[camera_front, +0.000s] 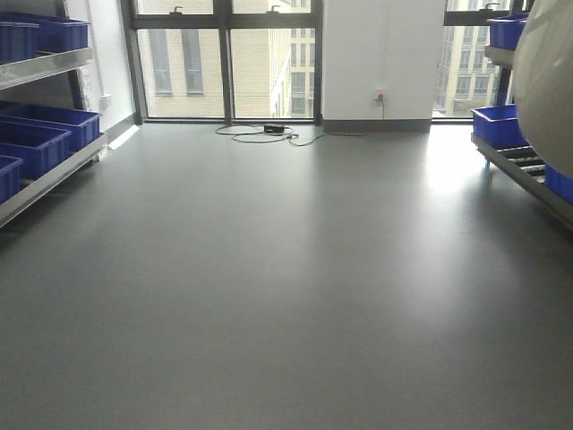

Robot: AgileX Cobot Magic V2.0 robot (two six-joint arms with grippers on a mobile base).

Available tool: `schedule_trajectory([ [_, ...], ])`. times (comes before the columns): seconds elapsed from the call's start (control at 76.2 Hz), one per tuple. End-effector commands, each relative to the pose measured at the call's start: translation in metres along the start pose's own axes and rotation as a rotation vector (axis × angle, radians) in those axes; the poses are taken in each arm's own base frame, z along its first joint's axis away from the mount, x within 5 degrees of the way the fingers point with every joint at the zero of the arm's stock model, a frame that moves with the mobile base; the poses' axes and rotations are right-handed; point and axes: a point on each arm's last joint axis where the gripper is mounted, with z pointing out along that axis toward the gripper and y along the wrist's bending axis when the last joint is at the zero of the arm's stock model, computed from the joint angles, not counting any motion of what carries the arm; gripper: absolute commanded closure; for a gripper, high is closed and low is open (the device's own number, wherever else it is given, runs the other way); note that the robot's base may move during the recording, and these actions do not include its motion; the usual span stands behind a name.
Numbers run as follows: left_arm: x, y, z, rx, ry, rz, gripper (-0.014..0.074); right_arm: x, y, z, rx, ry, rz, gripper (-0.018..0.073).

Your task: Move white bin to right shelf second layer

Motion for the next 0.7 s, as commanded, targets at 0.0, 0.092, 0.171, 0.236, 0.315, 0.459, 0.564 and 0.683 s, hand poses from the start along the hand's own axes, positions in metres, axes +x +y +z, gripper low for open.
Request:
schedule_trajectory([
  [0.0, 0.0037, -0.0004, 0.0009, 0.002, -0.065, -0.003, 0.0512, -0.0178, -0.0001, -0.005, -0.001, -0.122, 0.002, 0.0504],
  [0.092, 0.0037, -0.0004, 0.0009, 0.002, -0.065, -0.003, 0.0512, -0.0178, -0.0001, -0.005, -0.001, -0.122, 0.002, 0.0504],
  [0.171, 0.0037, -0.0004, 0.0009, 0.002, -0.065, -0.003, 0.0512, -0.0178, -0.0001, -0.005, -0.001, -0.122, 0.002, 0.0504],
  [0.236, 0.0037, -0.0004, 0.0009, 0.002, -0.065, -0.003, 0.0512, -0.0178, -0.0001, -0.005, -0.001, -0.122, 0.002, 0.0504],
  [0.315, 0.0037, -0.0004, 0.0009, 0.002, -0.065, -0.003, 0.0512, -0.0178, -0.0001, -0.005, -0.001, -0.122, 0.002, 0.0504],
  [0.459, 0.0037, -0.0004, 0.0009, 0.002, -0.065, -0.003, 0.0512, -0.0178, -0.0001, -0.005, -0.001, -0.122, 0.002, 0.0504],
  [0.564, 0.0037, -0.0004, 0.0009, 0.002, -0.065, -0.003, 0.0512, -0.0178, -0.0001, -0.005, -0.001, -0.122, 0.002, 0.0504],
  [0.683, 0.0037, -0.0004, 0.0009, 0.002, -0.065, -0.003, 0.0512, -0.0178, -0.0001, -0.005, -0.001, -0.122, 0.002, 0.0504],
])
